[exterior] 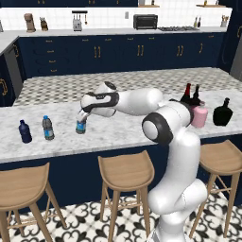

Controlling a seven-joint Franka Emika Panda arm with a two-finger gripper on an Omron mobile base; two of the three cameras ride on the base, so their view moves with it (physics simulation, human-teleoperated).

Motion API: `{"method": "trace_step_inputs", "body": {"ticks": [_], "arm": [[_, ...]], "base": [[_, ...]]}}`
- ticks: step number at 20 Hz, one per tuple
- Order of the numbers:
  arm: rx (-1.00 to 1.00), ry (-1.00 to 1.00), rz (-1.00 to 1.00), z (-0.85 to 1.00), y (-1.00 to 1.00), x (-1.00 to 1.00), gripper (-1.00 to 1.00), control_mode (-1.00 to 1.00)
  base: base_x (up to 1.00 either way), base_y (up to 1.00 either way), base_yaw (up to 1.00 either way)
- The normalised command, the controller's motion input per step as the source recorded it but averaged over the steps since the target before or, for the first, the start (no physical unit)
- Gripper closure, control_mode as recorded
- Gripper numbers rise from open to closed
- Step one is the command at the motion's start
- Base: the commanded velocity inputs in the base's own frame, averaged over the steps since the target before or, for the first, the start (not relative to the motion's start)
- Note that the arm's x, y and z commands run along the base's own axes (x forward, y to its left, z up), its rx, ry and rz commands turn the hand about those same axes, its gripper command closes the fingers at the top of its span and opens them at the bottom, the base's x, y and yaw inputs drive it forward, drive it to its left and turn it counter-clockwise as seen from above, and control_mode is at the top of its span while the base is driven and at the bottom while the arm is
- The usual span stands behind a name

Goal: Move the plastic bottles in the middle to the plastics group, and the glass bottles in the middle to the glass group.

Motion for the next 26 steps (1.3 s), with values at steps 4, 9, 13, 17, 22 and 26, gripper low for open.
{"method": "trace_step_inputs", "body": {"ticks": [4,9,13,17,22,26], "arm": [[-0.15,0.0,0.0,0.03,0.0,0.43,1.0,-1.0],[-0.1,0.09,0.0,0.03,0.21,0.57,1.0,-1.0],[0.0,0.1,0.02,-0.03,0.01,0.14,1.0,-1.0],[0.0,0.01,0.03,-0.09,0.16,0.1,1.0,-1.0],[0.0,-0.05,0.08,0.0,0.08,-0.26,1.0,-1.0],[0.04,-0.16,0.11,0.0,0.0,-0.36,1.0,-1.0]], "base": [[0.0,0.0,0.0],[0.0,0.0,0.0],[0.0,0.0,0.0],[0.0,0.0,0.0],[0.0,0.0,0.0],[0.0,0.0,0.0]]}}
